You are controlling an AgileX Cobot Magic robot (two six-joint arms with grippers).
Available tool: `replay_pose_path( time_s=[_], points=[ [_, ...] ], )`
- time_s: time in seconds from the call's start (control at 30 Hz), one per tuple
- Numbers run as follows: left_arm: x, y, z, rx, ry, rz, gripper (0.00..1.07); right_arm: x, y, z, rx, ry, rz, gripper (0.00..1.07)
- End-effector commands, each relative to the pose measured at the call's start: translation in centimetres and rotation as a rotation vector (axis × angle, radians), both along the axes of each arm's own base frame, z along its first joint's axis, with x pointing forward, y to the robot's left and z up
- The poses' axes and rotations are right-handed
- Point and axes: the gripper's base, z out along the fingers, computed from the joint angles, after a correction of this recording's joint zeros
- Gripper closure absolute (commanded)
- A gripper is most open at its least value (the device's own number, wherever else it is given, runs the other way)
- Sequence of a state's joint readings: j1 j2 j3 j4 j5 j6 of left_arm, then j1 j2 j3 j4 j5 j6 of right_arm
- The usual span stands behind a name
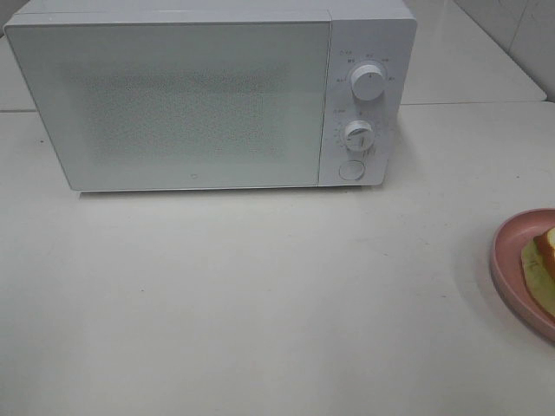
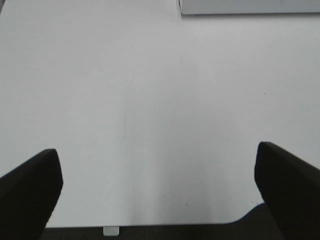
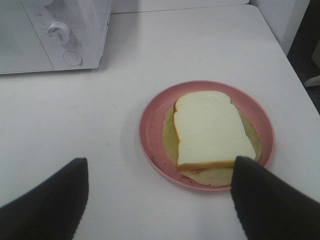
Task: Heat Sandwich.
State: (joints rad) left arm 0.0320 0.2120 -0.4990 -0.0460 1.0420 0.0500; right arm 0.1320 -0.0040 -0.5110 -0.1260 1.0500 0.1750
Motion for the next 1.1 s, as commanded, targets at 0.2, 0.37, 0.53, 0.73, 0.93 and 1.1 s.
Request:
replay_pose_path(
  time_s=[0.2,0.37,0.53,0.73,0.93,1.1],
  points=[
    [-3.0,-0.2,0.2,-0.003,-0.201,-0.002,0.07,-0.4,-0.1,0.0,-0.006,-0.034,-0.002,0.31],
    [-3.6,-0.2,0.2,-0.001,-0.242,-0.002,0.07,-0.4,-0.1,0.0,-0.006,-0.034,-0.002,0.31],
    [-3.7,-0.2,0.2,-0.002,-0.245,-0.002,0.07,-0.3,-0.1,0.0,-0.006,-0.030,-0.002,0.31],
    [-3.7,-0.2,0.2,-0.001,-0.244,-0.002,0.07,-0.3,-0.1,0.0,-0.006,-0.030,-0.002,0.31],
    [-3.7,-0.2,0.2,-0.001,-0.244,-0.002,0.07,-0.3,-0.1,0.0,-0.006,-0.030,-0.002,0.31],
    [-3.7,-0.2,0.2,-0.001,-0.244,-0.002,0.07,-0.3,-0.1,0.0,-0.006,-0.030,-0.002,0.31]
  ],
)
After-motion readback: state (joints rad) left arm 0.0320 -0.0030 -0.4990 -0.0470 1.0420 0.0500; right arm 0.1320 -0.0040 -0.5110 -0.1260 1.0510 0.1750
